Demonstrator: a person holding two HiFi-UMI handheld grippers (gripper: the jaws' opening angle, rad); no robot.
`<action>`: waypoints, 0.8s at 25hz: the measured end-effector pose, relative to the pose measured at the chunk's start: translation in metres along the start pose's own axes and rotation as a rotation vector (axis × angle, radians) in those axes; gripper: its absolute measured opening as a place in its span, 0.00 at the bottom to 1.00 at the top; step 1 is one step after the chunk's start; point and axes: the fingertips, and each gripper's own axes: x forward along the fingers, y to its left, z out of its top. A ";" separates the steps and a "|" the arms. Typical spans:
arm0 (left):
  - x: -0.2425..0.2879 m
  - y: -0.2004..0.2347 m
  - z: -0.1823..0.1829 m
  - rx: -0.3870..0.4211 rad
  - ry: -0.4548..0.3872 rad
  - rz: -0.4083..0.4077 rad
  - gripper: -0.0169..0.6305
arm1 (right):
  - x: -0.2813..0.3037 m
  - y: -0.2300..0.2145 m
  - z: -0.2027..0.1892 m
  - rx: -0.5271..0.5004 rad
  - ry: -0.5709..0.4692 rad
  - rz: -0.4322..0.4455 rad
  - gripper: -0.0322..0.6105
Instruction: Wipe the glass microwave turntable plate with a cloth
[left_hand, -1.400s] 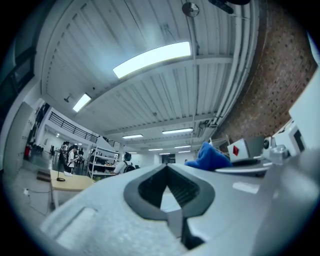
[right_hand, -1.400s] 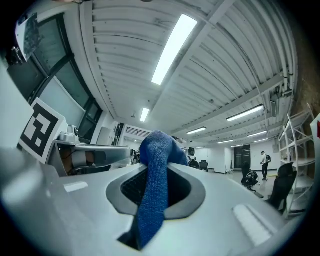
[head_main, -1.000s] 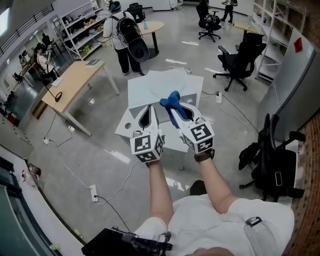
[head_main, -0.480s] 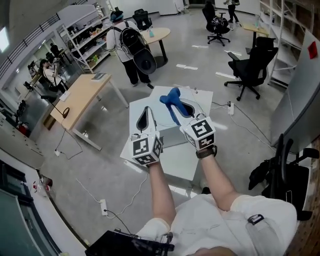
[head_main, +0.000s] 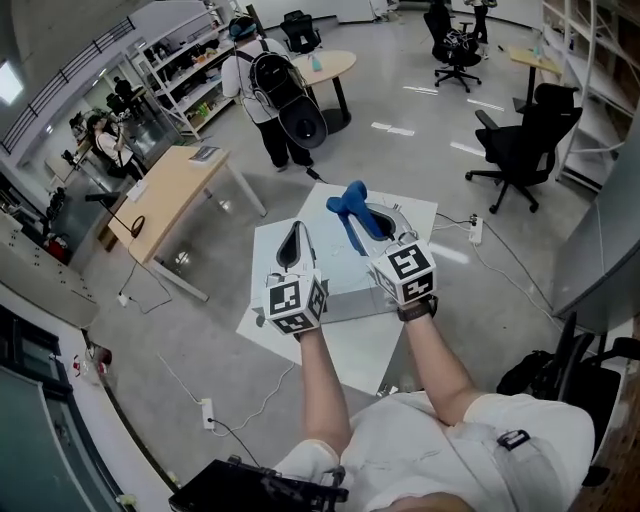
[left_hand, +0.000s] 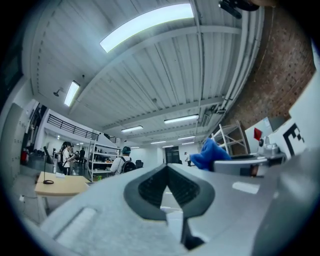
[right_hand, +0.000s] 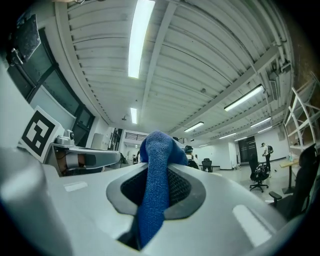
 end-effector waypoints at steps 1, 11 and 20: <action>0.005 0.001 -0.002 0.003 0.010 0.009 0.03 | 0.004 -0.005 -0.004 0.010 0.005 0.007 0.14; 0.034 0.026 -0.059 0.020 0.134 0.042 0.03 | 0.042 -0.040 -0.057 0.082 0.097 0.018 0.14; 0.044 0.065 -0.111 -0.050 0.255 -0.019 0.03 | 0.081 -0.033 -0.086 0.020 0.199 0.048 0.14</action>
